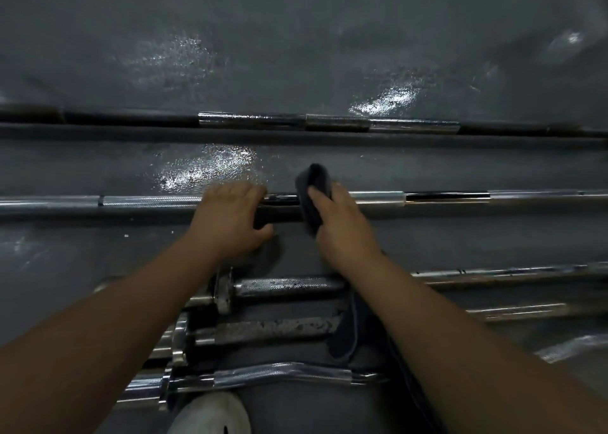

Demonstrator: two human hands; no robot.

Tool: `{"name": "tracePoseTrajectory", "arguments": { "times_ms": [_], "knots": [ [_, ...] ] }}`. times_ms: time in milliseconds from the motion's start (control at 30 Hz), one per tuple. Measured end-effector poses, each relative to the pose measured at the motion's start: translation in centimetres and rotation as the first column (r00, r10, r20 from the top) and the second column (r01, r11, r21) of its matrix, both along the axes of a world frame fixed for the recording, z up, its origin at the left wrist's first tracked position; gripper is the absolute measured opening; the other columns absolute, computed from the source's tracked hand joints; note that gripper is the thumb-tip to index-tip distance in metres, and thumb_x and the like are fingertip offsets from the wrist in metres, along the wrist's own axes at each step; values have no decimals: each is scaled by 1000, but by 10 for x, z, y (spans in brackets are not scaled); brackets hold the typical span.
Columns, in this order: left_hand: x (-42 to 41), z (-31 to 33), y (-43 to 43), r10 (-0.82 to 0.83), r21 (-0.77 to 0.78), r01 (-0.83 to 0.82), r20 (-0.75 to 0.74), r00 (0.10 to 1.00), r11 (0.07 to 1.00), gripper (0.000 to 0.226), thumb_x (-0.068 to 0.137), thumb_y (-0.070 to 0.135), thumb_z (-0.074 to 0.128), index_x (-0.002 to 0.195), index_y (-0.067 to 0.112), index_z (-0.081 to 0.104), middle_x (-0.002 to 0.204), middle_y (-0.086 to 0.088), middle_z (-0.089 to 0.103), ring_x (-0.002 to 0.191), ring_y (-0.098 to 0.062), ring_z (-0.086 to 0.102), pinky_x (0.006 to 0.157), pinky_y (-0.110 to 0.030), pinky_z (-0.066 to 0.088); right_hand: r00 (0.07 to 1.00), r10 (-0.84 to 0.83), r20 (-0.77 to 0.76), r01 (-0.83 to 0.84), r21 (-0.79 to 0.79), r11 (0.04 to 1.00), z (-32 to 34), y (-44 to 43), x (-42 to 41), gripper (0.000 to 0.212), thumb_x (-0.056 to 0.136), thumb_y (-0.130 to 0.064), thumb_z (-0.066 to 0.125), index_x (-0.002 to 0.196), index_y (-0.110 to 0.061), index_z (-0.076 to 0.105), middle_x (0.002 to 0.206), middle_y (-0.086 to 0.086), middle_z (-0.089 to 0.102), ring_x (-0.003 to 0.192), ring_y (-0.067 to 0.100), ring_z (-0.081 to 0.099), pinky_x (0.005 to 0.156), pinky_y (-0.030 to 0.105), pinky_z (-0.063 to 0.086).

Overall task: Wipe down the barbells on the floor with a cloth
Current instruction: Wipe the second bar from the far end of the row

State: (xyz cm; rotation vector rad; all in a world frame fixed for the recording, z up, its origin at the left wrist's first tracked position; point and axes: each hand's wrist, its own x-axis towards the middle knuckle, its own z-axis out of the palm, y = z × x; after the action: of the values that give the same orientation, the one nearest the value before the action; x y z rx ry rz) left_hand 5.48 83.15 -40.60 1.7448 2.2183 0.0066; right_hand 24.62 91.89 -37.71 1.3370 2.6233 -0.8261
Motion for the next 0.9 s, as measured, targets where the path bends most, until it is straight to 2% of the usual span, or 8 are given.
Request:
{"name": "tracePoseTrajectory", "arguments": {
  "times_ms": [100,200,300,400,533,600,767,900],
  "knots": [
    [-5,7,-18,-2,7,1,157,988,1000,64,73,58,40,126,25,52,116,-1,63,105,-26,58,93,-38,43,979,-165,122,166,8,986,5,26,43,75,79,0,56,148,-24,41,147,14,41,130,35,45,103,39,40],
    [3,11,-15,41,25,-45,148,988,999,52,78,63,39,110,27,58,103,3,62,94,-22,56,82,-36,43,912,-384,145,374,95,923,10,22,64,71,80,2,54,147,-18,44,143,17,44,129,37,45,104,38,39],
    [17,6,-13,-19,-15,20,45,999,1000,56,83,75,28,101,30,55,102,3,60,95,-22,56,84,-39,40,977,-203,64,204,-14,979,12,-20,23,68,81,0,54,145,-22,47,145,13,41,132,32,41,105,34,37],
    [19,-1,-33,-49,-9,50,44,998,999,69,82,78,20,116,30,54,113,2,62,104,-23,57,90,-39,40,999,-15,43,18,-63,998,15,-30,22,69,81,-3,54,146,-27,45,148,8,41,132,29,42,104,36,41],
    [29,5,-46,7,-71,5,169,986,997,88,76,83,13,136,29,46,131,0,54,122,-23,48,104,-41,33,925,-332,186,325,64,943,16,19,94,69,79,2,55,145,-19,48,137,19,52,123,37,51,98,39,42],
    [38,5,-47,25,-120,-7,150,988,993,94,71,88,11,141,31,38,139,1,46,130,-23,39,106,-41,23,904,-380,194,365,106,925,15,14,94,64,80,2,54,141,-17,52,131,21,55,118,39,53,95,40,44],
    [38,5,-42,10,-104,0,96,995,995,93,70,91,17,141,34,35,145,5,42,135,-22,33,107,-46,21,994,-55,95,58,-30,998,12,-34,23,67,83,-6,54,145,-29,45,136,11,48,123,33,48,95,37,44],
    [14,6,-14,-67,-48,68,23,998,997,79,80,82,36,139,30,40,142,0,44,133,-23,35,110,-46,22,976,34,214,-38,16,999,23,1,41,71,86,-9,56,150,-32,36,146,9,41,129,32,46,100,39,42]
  ]
}}
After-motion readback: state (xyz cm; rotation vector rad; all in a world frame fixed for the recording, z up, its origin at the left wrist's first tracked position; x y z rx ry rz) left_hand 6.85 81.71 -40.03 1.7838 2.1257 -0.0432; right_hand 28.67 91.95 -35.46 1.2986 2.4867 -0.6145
